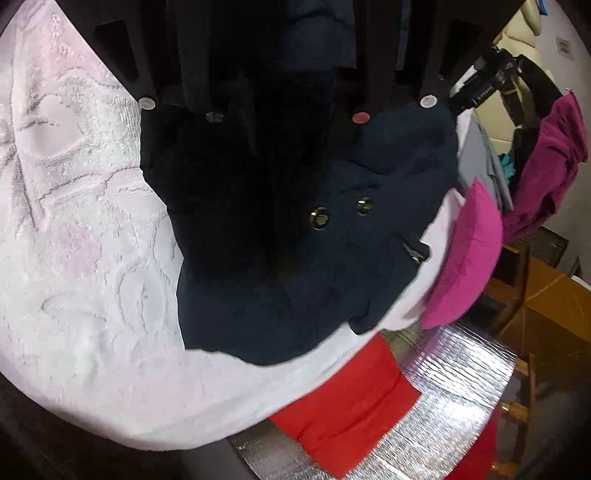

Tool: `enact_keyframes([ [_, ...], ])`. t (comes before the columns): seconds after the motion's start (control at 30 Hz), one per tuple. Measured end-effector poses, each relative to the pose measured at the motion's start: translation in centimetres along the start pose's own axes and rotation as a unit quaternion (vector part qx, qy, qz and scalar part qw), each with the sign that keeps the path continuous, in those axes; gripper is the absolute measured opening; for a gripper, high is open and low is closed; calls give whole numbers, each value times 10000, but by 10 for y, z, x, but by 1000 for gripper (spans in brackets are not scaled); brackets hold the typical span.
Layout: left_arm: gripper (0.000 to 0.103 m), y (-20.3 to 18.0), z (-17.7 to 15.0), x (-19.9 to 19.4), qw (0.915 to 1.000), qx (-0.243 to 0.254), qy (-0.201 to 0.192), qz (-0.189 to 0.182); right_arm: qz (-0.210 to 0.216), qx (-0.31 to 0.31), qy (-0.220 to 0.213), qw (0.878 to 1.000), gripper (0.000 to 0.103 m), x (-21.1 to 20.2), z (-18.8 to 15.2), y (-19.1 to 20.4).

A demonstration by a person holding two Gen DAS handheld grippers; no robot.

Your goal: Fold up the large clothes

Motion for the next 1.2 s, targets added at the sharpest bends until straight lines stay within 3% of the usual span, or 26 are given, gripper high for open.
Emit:
enact_keyframes([
  [0.17,63,15,-20,-38,9995,209,-177,125,156,-161,-182,9996,35,-24,-5,-2],
  [0.27,67,34,-41,-59,9988,303,-194,323,176,-251,-265,9992,47,-41,-10,-12],
  [0.43,68,76,-90,-85,9988,50,-135,469,259,-194,-334,9989,52,-72,-28,-41],
  [0.53,68,87,-124,-98,9996,-267,52,20,319,-12,-242,9992,53,-84,-49,-60],
  [0.67,68,84,-154,-113,9987,-283,30,-422,391,125,-68,9991,53,-100,-79,-81],
  [0.87,65,76,-190,-112,9962,-394,377,-686,530,363,88,9979,56,-120,-113,-106],
  [1.2,63,54,-218,-99,9928,-160,872,-805,524,615,146,9966,61,-118,-125,-127],
])
Point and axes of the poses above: each gripper's, at about its wrist camera, not at the fingertips, and x roughly the way its jaws point, y to its left, z to its top, the point moved 6 cm from there along x, roughly the way its jaws point, and after that the axes turned 7 degrees about x, right-handed, at the moved point
